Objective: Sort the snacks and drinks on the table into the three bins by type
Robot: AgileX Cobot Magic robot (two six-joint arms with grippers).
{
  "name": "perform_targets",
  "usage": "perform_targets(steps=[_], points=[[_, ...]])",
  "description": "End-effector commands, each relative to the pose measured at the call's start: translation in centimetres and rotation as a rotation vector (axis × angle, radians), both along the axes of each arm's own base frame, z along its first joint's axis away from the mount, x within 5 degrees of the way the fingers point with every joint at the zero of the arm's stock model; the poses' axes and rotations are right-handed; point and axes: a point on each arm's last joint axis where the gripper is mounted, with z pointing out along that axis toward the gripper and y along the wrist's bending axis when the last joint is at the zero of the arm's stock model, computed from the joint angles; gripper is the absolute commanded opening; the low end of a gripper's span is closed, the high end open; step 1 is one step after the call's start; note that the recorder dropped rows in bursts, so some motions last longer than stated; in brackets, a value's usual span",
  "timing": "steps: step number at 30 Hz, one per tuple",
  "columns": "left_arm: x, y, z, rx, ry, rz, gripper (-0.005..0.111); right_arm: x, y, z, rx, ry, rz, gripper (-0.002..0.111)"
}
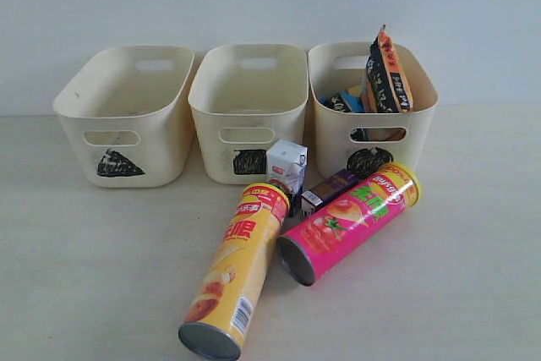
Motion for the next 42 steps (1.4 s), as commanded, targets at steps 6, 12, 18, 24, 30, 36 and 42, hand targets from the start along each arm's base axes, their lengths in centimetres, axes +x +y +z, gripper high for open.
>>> perform_targets(steps=[6, 12, 18, 24, 30, 36, 42], points=[[0.0, 0.0, 0.0, -0.007, -0.01, 0.002, 0.004, 0.5, -0.1, -1.3, -0.102, -0.018, -0.008, 0.0], [0.0, 0.0, 0.0, -0.007, -0.01, 0.002, 0.004, 2.0, -0.5, -6.1, -0.014, -0.02, -0.047, 0.0], [0.0, 0.0, 0.0, -0.007, -0.01, 0.002, 0.004, 2.2, -0.4, -7.6, 0.033, 0.056, -0.033, 0.0], [0.0, 0.0, 0.0, -0.007, -0.01, 0.002, 0.004, 2.1, -0.3, -8.1, -0.051, 0.113, -0.013, 0.0], [0.0, 0.0, 0.0, -0.007, -0.01, 0.002, 0.004, 1.1, -0.1, -8.2, -0.063, 0.092, 0.003, 0.0], [0.0, 0.0, 0.0, -0.007, -0.01, 0.002, 0.004, 1.0, -0.1, -8.1, -0.054, 0.084, 0.003, 0.0], [0.0, 0.0, 0.0, -0.007, -0.01, 0.002, 0.004, 1.4, -0.5, -10.9, -0.018, 0.123, -0.047, 0.0]])
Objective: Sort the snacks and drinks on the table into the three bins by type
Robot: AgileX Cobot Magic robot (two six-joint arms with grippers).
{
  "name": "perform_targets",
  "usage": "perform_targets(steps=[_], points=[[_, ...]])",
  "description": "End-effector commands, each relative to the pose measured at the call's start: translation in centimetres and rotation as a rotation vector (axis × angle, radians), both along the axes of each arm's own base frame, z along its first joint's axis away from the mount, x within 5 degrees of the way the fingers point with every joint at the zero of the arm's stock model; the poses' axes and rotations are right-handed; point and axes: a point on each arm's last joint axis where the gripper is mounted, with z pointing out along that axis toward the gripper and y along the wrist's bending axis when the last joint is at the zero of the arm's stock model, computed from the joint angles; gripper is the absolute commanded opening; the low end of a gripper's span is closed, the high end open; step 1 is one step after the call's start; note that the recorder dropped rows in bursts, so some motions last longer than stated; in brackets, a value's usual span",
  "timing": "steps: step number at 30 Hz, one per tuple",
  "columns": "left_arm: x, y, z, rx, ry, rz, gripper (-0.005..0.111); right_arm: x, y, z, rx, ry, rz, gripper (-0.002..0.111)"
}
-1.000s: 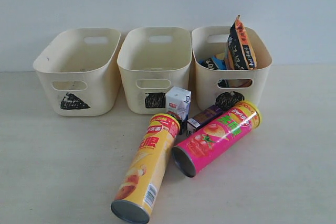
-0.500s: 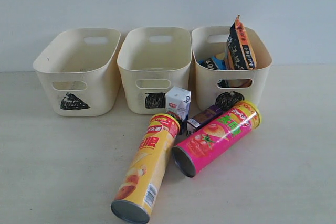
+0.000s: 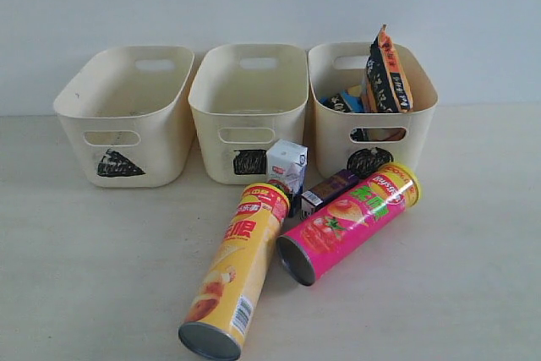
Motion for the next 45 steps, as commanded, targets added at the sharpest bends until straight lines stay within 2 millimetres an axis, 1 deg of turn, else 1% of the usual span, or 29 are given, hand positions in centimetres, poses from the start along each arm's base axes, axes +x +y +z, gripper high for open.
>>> perform_targets(steps=[1, 3, 14, 19, 41, 42, 45], points=[[0.0, 0.0, 0.0, -0.007, -0.01, 0.002, 0.004, 0.1, -0.4, -2.3, 0.041, 0.009, -0.053, 0.0], [0.0, 0.0, 0.0, -0.007, -0.01, 0.002, 0.004, 0.0, -0.5, -3.2, 0.067, 0.015, -0.063, 0.0], [0.0, 0.0, 0.0, -0.007, -0.01, 0.002, 0.004, -0.1, -0.5, -3.7, 0.066, 0.057, -0.063, 0.0], [0.0, 0.0, 0.0, -0.007, -0.01, 0.002, 0.004, -0.2, -0.5, -4.4, 0.056, 0.13, -0.067, 0.0], [0.0, 0.0, 0.0, -0.007, -0.01, 0.002, 0.004, -0.2, -0.5, -4.4, 0.062, 0.132, -0.068, 0.0], [0.0, 0.0, 0.0, 0.001, -0.011, 0.002, 0.004, -0.2, -0.5, -4.4, 0.062, 0.132, -0.068, 0.0], [0.1, 0.2, 0.5, 0.16, -0.081, -0.006, 0.004, -0.2, -0.5, -4.4, 0.062, 0.132, -0.068, 0.0]])
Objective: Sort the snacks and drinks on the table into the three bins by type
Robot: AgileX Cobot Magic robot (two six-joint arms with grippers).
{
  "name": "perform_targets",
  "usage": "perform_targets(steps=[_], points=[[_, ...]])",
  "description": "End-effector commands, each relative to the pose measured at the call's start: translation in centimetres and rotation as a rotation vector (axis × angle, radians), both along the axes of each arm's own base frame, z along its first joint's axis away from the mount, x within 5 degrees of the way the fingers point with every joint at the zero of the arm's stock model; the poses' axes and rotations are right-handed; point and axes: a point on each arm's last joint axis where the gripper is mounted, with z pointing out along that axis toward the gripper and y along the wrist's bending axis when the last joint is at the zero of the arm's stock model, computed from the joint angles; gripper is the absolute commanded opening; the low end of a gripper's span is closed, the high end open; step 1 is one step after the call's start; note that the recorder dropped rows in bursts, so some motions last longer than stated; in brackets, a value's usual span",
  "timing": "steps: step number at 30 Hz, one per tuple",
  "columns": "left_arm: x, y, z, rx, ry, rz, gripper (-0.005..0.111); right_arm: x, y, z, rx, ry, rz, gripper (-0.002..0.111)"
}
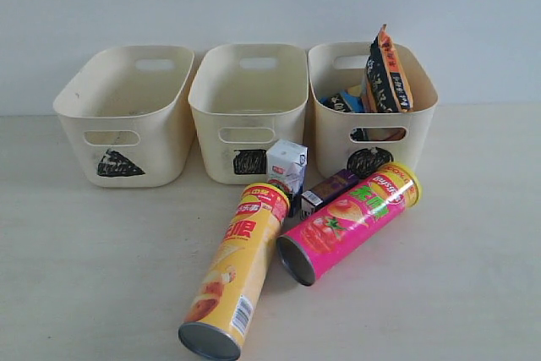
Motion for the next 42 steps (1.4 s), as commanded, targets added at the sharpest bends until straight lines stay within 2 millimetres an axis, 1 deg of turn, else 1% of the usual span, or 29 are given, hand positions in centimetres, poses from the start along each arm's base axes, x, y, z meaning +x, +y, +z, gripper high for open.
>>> perform_targets(steps=[1, 5, 7, 8, 9, 12, 14, 18, 19, 21, 25, 26, 27, 28, 30, 32, 33, 35, 36, 37, 39, 40, 42], points=[[0.1, 0.2, 0.9, 0.139, -0.118, -0.006, 0.004, 0.0, 0.0, -0.1, -0.011, -0.005, -0.001, 0.0], [0.2, 0.0, 2.2, 0.021, -0.26, 0.003, 0.004, 0.0, 0.0, -0.1, -0.011, -0.005, -0.001, 0.0], [0.2, 0.1, 2.7, 0.018, -0.311, 0.006, 0.004, 0.0, 0.0, -0.1, -0.011, -0.005, -0.001, 0.0], [0.1, 0.1, 3.2, 0.015, -0.363, 0.01, 0.004, 0.0, 0.0, -0.1, -0.011, -0.005, -0.001, 0.0], [0.1, 0.1, 3.5, -0.016, -0.395, 0.013, 0.004, 0.0, 0.0, -0.1, -0.011, -0.005, -0.001, 0.0], [0.0, 0.2, 4.0, -0.265, -0.441, 0.027, 0.004, 0.0, 0.0, -0.1, -0.011, -0.005, -0.001, 0.0], [-0.1, 0.3, 4.4, -0.384, -0.478, 0.027, 0.004, 0.0, 0.0, -0.1, -0.011, -0.005, -0.001, 0.0], [-0.9, 0.5, 6.3, -0.565, -0.689, -0.014, 0.004, 0.0, 0.0, -0.1, -0.011, -0.005, -0.001, 0.0], [-1.1, 0.6, 6.7, -0.594, -0.734, -0.028, 0.004, 0.0, 0.0, -0.1, -0.011, -0.005, -0.001, 0.0], [-1.4, 0.5, 7.4, -0.59, -0.786, -0.052, 0.004, 0.0, 0.0, -0.1, -0.011, -0.005, -0.001, 0.0], [-1.3, 0.4, 10.3, -0.575, -0.726, -0.049, 0.004, 0.0, 0.0, -0.1, -0.011, -0.005, -0.001, 0.0], [-0.6, 0.3, 11.7, -0.557, -0.665, -0.035, 0.004, 0.0, 0.0, -0.1, -0.011, -0.005, -0.001, 0.0], [0.0, 0.2, 12.2, -0.557, -0.63, -0.027, 0.004, 0.0, 0.0, -0.1, -0.011, -0.005, -0.001, 0.0], [1.4, 0.1, 13.3, -0.583, -0.549, -0.013, 0.004, 0.0, 0.0, -0.1, -0.011, -0.005, -0.001, 0.0], [3.1, -0.1, 14.2, -0.549, -0.447, 0.005, 0.004, 0.0, 0.0, -0.1, -0.011, -0.005, -0.001, 0.0], [4.7, -0.3, 14.6, -0.458, -0.353, 0.019, 0.004, 0.0, 0.0, -0.1, -0.011, -0.005, -0.001, 0.0], [6.3, -0.3, 15.1, -0.345, -0.274, 0.031, 0.004, 0.0, 0.0, -0.1, -0.011, -0.005, -0.001, 0.0], [9.2, -0.2, 14.8, -0.185, -0.097, 0.071, 0.004, 0.0, 0.0, -0.1, -0.011, -0.005, -0.001, 0.0], [10.4, -0.2, 14.5, -0.14, -0.036, 0.075, 0.004, 0.0, 0.0, -0.1, -0.011, -0.005, -0.001, 0.0], [12.0, -0.7, 13.9, -0.087, 0.049, 0.056, 0.004, 0.0, 0.0, -0.1, -0.011, -0.005, -0.001, 0.0], [13.2, -1.3, 13.6, -0.022, 0.121, 0.024, 0.004, 0.0, 0.0, -0.1, -0.011, -0.005, -0.001, 0.0], [14.4, -2.1, 13.5, 0.049, 0.209, -0.012, 0.004, 0.0, 0.0, -0.1, -0.011, -0.005, -0.001, 0.0], [15.8, -3.3, 13.5, 0.134, 0.344, -0.049, 0.004, 0.0, 0.0, -0.1, -0.011, -0.005, -0.001, 0.0]])
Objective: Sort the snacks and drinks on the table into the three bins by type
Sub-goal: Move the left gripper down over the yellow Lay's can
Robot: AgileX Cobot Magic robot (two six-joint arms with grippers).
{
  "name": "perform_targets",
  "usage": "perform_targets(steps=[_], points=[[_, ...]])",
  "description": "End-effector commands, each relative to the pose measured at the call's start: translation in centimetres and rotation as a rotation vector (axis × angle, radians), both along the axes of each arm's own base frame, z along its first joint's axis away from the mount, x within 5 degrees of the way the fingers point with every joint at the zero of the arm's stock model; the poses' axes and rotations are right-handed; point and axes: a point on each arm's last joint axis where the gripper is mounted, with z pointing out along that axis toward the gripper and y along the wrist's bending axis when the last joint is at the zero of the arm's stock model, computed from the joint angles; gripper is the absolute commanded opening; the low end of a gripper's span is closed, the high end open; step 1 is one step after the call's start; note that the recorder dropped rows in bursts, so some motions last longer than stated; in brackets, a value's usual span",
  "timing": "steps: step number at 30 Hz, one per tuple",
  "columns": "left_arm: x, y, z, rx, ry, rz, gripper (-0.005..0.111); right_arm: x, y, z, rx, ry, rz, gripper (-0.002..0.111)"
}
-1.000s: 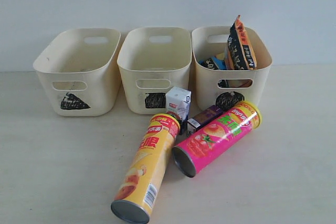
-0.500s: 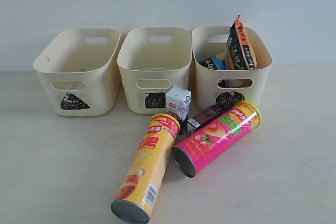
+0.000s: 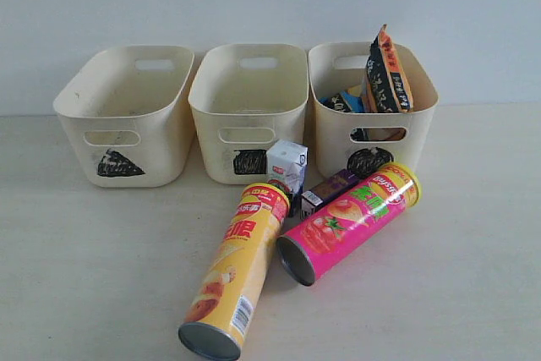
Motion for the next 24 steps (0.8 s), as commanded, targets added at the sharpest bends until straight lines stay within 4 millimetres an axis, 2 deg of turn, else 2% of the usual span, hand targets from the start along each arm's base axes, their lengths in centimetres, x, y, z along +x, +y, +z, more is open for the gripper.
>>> perform_targets(steps=[1, 5, 7, 11, 15, 18, 24], points=[[2.5, -2.2, 0.0, 0.156, 0.227, -0.094, 0.004, 0.0, 0.0, 0.1, -0.008, -0.013, 0.0, 0.0], [3.7, -6.4, 0.1, 0.196, 0.341, -0.331, 0.004, 0.0, 0.0, 0.1, -0.008, -0.013, 0.0, 0.0], [3.6, -8.5, -0.5, 0.2, 0.37, -0.476, 0.004, 0.0, 0.0, 0.1, -0.008, -0.013, 0.0, 0.0], [3.8, -11.7, -2.0, 0.116, 0.485, -0.63, 0.004, 0.0, 0.0, 0.1, -0.008, -0.013, 0.0, 0.0], [4.7, -13.0, -2.8, 0.091, 0.544, -0.651, 0.004, 0.0, 0.0, 0.1, -0.008, -0.013, 0.0, 0.0], [5.1, -14.3, -3.8, 0.131, 0.595, -0.709, 0.02, 0.0, 0.0, 0.1, -0.008, -0.013, 0.0, 0.0], [5.2, -16.2, -5.3, 0.191, 0.613, -0.799, 0.069, 0.0, 0.0, 0.1, -0.008, -0.013, 0.0, 0.0]])
